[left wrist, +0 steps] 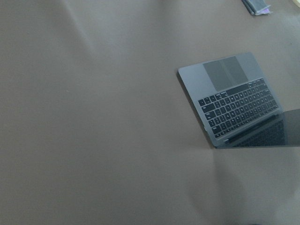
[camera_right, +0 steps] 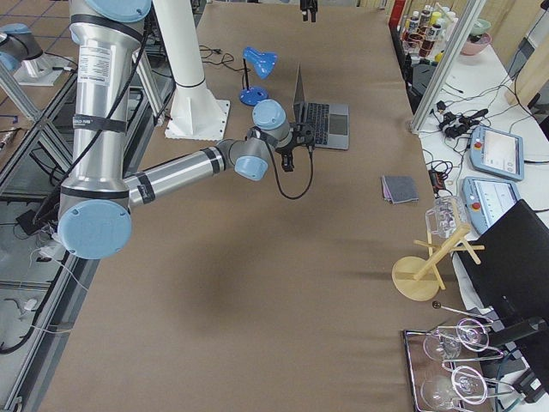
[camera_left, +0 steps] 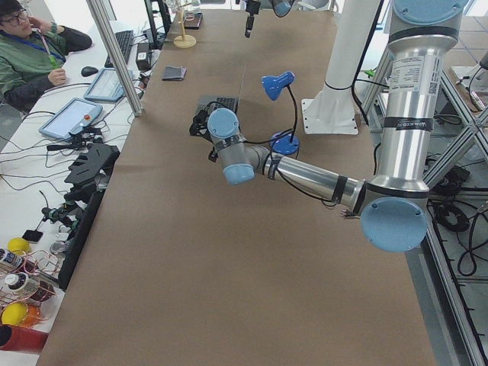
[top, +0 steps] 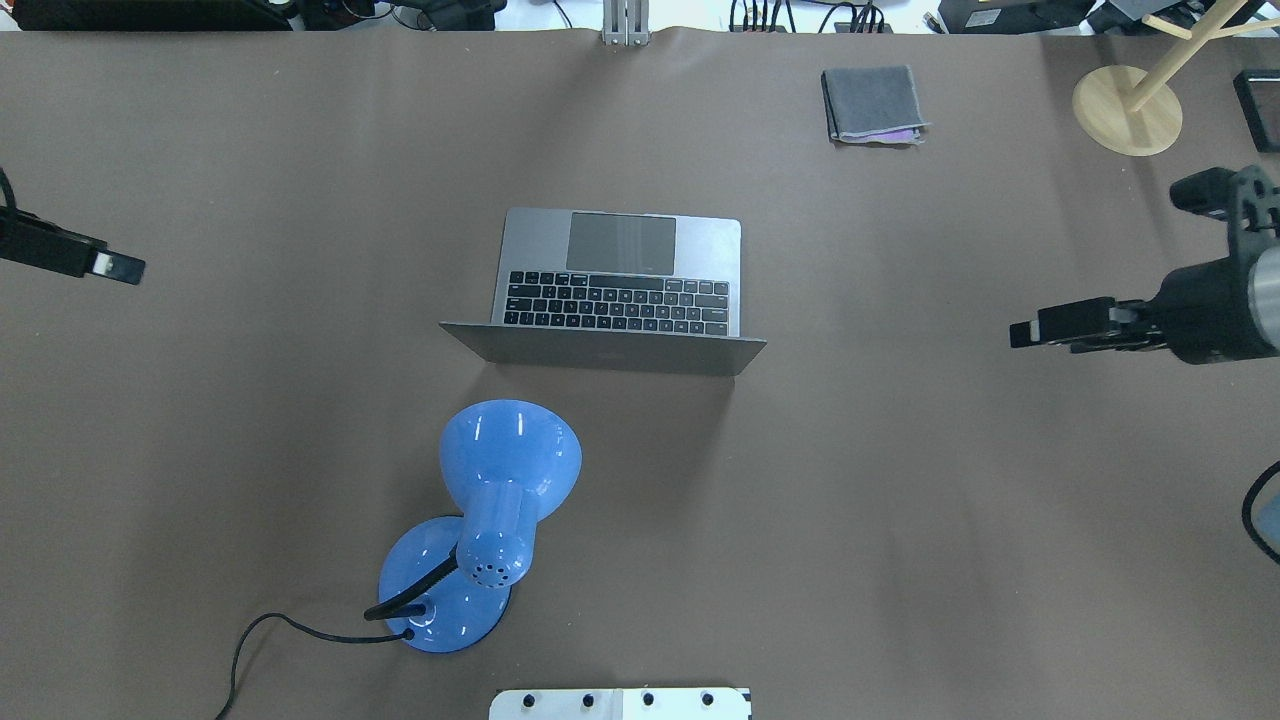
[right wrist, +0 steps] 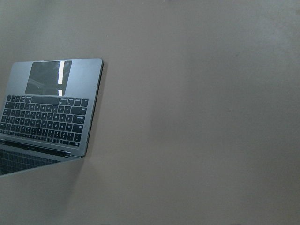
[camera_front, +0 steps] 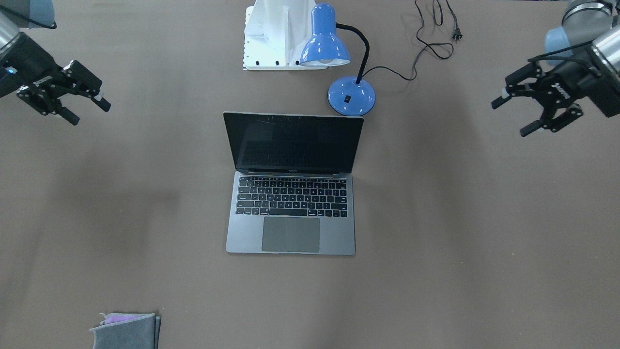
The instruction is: Close laptop
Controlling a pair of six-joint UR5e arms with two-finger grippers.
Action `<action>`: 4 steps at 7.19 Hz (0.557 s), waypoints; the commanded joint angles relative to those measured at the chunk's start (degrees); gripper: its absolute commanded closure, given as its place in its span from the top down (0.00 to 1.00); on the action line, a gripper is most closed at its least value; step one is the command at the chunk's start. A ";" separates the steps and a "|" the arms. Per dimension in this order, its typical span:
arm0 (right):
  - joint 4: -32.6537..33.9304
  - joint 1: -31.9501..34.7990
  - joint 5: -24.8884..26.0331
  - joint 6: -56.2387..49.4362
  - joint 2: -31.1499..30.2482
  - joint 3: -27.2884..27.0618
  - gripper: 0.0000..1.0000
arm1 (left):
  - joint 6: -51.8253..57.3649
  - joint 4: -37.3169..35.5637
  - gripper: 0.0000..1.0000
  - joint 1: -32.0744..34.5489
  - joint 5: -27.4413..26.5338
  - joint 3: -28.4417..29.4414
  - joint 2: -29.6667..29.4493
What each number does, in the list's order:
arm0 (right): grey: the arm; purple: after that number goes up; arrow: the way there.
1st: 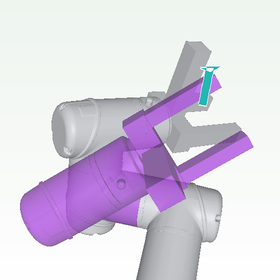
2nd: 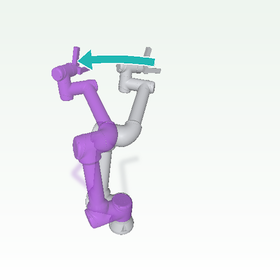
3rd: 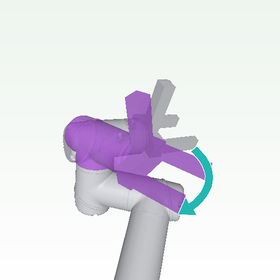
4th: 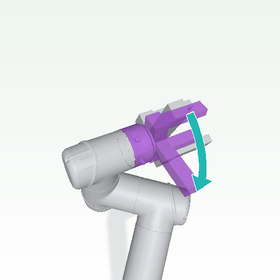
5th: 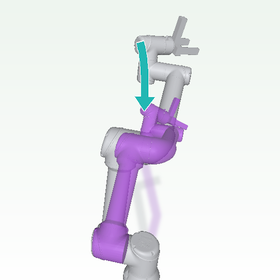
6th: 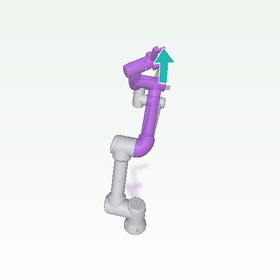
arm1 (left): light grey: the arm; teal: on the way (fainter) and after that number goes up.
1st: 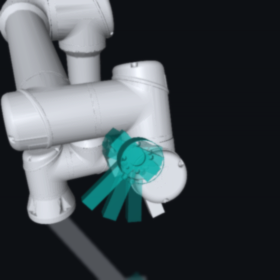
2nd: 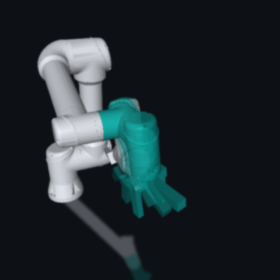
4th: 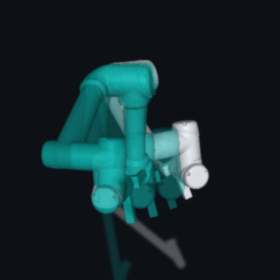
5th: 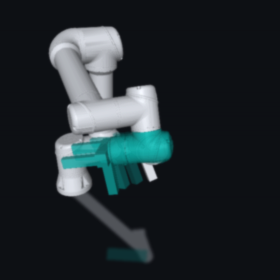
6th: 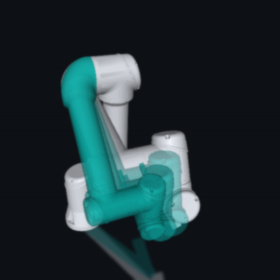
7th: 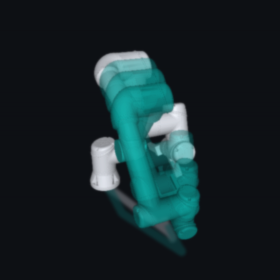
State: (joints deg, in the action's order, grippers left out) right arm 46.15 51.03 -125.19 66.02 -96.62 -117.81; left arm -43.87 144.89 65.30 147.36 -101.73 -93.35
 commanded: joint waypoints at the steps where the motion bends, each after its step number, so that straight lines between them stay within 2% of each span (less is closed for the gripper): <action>1: -0.28 -9.94 6.85 8.49 0.03 -4.08 0.60 | -8.74 8.44 0.85 -9.10 -4.33 0.04 -0.51; 2: -0.27 -13.29 8.02 10.26 0.03 -5.31 0.25 | -13.65 11.18 0.41 -13.14 -7.06 0.21 -1.47; 3: -0.27 -15.67 8.12 11.06 -0.05 -6.37 0.00 | -15.09 12.16 0.00 -16.32 -9.52 0.13 -1.83; 4: -0.27 -19.35 12.03 11.41 0.29 -6.90 0.00 | -15.45 13.91 0.00 -20.35 -15.03 0.30 -1.40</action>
State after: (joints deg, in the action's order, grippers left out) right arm 45.88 35.57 -116.30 76.62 -96.56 -123.83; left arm -58.01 156.83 49.34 137.38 -101.54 -94.85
